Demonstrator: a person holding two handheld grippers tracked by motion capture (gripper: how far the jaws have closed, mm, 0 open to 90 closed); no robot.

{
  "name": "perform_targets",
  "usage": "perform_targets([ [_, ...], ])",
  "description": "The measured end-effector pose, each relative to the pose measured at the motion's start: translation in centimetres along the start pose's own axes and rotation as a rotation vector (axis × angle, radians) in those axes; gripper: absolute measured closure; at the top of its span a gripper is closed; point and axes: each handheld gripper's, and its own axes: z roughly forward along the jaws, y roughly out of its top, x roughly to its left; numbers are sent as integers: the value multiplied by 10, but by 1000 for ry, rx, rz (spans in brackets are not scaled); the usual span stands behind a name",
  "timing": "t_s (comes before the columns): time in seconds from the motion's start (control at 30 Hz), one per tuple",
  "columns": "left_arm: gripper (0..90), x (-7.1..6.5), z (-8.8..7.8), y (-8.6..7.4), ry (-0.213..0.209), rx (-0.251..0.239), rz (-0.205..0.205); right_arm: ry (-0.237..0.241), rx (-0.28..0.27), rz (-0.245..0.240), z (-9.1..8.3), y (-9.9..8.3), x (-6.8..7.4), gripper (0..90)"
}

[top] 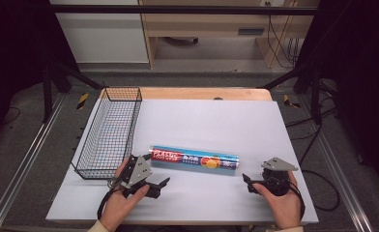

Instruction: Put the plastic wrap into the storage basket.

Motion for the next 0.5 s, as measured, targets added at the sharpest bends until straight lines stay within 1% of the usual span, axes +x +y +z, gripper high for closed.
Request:
perform_targets([
  [0.03, 43, 0, 0, 0, -2, 1, 1, 7, 2, -1, 0, 1, 1, 83],
  [0.1, 42, 0, 0, 0, -6, 5, 0, 4, -6, -17, 0, 2, 2, 76],
  [0.13, 42, 0, 1, -1, -9, 8, 0, 13, -6, -16, 0, 4, 4, 77],
  [0.17, 41, 0, 1, -1, -9, 8, 0, 7, -12, -37, 0, 6, 4, 75],
  [0.2, 40, 0, 1, -1, -15, 14, -5, 7, -4, -49, 0, 9, 6, 72],
  [0.23, 40, 0, 2, -2, -18, 15, -5, 1, 1, -76, -1, 14, 7, 70],
  [0.27, 40, 0, 1, -2, -22, 15, -4, -6, -2, -92, -2, 18, 9, 61],
  [0.3, 40, 0, 1, -2, -22, 15, -4, -6, -2, -92, -2, 18, 9, 61],
  [0.33, 40, 0, 1, -1, -32, 17, -1, 5, 9, -127, -4, 30, 14, 63],
  [0.37, 40, 0, 0, -1, -36, 19, 1, 15, 2, -153, -5, 36, 17, 68],
  [0.43, 37, 0, -1, -2, -48, 23, -1, 15, 13, -223, -7, 50, 23, 58],
  [0.47, 36, 0, -2, -2, -58, 23, 0, 16, 10, -247, -8, 58, 26, 49],
  [0.5, 34, 1, -2, -3, -66, 22, 1, 31, -2, -262, -9, 66, 29, 51],
])
